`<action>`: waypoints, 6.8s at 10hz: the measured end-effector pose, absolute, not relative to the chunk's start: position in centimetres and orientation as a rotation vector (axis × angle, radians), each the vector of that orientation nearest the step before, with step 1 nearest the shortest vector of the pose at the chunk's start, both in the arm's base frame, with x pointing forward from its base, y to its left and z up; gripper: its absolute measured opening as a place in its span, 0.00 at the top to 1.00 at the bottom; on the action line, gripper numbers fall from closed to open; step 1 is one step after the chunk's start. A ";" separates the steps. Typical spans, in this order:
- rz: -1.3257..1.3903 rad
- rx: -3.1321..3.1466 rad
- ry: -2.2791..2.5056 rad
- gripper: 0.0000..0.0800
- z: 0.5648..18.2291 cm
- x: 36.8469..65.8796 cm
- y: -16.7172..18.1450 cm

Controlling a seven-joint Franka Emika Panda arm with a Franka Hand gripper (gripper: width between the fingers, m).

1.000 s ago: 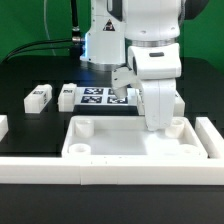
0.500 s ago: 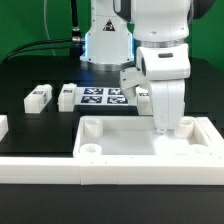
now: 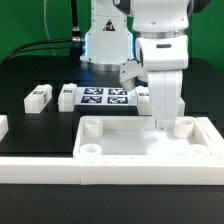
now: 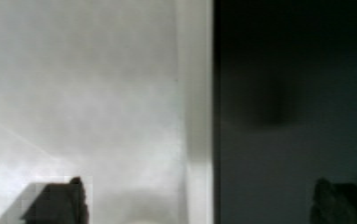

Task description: Assemble desk

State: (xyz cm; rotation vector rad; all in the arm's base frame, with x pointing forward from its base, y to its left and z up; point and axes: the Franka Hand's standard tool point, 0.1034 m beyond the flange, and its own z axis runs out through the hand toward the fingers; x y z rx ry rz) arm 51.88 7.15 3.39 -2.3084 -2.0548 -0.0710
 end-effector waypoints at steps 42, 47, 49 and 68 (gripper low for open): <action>1.459 -2.645 0.045 0.19 3.1 44.2 12.1; 1.495 -2.653 0.069 0.19 1.9 43.4 12.8; 1.525 -2.654 0.117 0.19 1.2 43.0 12.7; 1.323 -2.653 -0.054 0.64 6.3 47.0 10.9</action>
Offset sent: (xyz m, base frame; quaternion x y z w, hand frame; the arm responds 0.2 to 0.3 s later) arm -0.0237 0.0145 0.0198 -0.0281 0.0092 0.1384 0.9899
